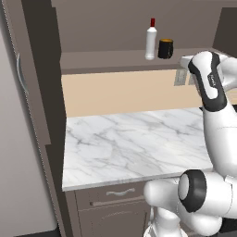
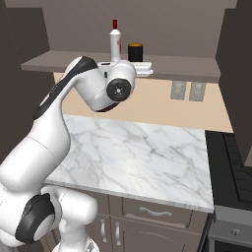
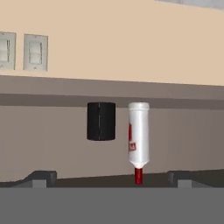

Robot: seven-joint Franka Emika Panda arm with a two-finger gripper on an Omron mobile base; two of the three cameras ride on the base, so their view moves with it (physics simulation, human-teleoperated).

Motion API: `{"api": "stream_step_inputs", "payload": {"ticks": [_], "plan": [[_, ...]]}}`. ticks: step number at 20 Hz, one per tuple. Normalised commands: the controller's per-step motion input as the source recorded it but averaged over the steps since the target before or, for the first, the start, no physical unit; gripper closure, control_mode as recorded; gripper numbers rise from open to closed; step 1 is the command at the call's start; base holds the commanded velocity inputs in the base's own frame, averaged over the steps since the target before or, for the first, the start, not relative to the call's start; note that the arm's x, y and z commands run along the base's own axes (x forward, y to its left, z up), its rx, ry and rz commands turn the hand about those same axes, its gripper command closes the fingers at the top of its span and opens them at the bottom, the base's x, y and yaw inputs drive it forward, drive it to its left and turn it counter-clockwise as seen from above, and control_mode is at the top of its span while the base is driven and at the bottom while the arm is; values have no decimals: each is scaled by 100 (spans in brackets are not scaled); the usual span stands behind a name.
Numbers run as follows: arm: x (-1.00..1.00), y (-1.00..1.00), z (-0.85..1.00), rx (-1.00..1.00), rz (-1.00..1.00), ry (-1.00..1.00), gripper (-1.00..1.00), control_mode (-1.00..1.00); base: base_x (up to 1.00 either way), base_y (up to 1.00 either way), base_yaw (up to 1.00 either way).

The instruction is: Open the cabinet directly in front. Then move the liquor and the mug to the dining counter with the candle on it.

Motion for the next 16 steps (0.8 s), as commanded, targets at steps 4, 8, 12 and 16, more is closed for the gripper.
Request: {"api": "stream_step_inputs", "payload": {"ticks": [4,8,12,16], "plan": [[20,0,8,0,-7,0,-100,-100,0,0,0],[30,1,0,0,-7,0,-100,-100,0,0,0],[32,0,0,0,-7,0,-100,-100,0,0,0],[29,3,0,0,-5,0,-100,-100,0,0,0]]}}
